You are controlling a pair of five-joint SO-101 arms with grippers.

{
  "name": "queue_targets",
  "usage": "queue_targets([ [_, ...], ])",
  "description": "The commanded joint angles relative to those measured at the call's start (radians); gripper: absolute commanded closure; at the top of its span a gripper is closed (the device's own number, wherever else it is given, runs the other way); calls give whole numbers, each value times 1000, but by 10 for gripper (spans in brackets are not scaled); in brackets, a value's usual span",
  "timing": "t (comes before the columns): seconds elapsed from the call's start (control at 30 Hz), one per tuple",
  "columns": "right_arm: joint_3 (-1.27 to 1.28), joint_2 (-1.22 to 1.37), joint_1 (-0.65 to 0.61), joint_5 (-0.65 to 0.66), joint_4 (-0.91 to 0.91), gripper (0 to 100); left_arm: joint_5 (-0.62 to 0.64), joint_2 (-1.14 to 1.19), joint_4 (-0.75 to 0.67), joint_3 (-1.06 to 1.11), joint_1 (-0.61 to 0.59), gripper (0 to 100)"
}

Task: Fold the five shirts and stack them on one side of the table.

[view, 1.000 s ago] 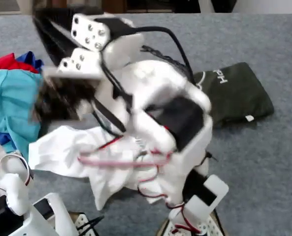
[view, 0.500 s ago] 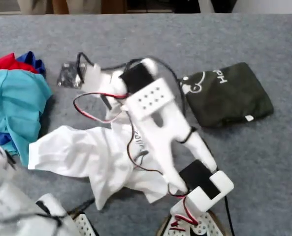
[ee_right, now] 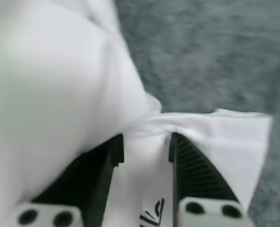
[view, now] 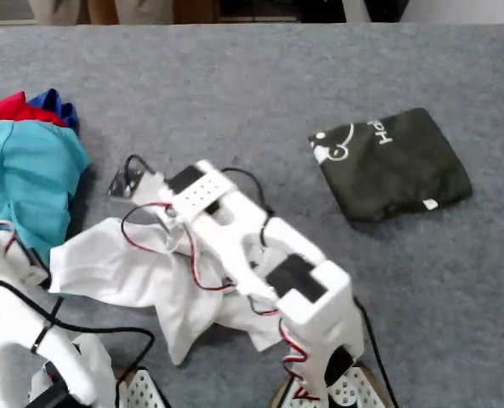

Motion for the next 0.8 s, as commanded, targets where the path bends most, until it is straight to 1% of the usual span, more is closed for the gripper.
queue_targets([
  [0.0, -104, 68, -19, -11, 81, 927, 12, -24, -21, 8, 72, 879],
  [0.03, -133, 79, -4, -11, 104, 992, 12, -30, -20, 9, 78, 879],
  [0.07, -166, 85, 13, -12, 130, 998, 12, -36, -18, 9, 80, 879],
  [0.1, -194, 91, 36, -12, 160, 982, 12, -39, -18, 9, 78, 879],
  [0.13, -223, 91, 61, -12, 184, 996, 12, -39, -20, 9, 74, 879],
  [0.27, -358, 87, 183, -6, 310, 998, 12, -31, -25, 9, 74, 879],
  [0.4, -453, 87, 369, 8, 414, 998, 11, -30, -25, 9, 74, 879],
  [0.5, -481, 87, 518, 84, 454, 998, 11, -31, -25, 9, 74, 879],
  [0.6, -489, 87, 639, 189, 514, 998, 11, -38, -25, 5, 74, 879],
  [0.77, -486, 81, 785, 368, 585, 998, -40, -39, -48, 6, 71, 879],
])
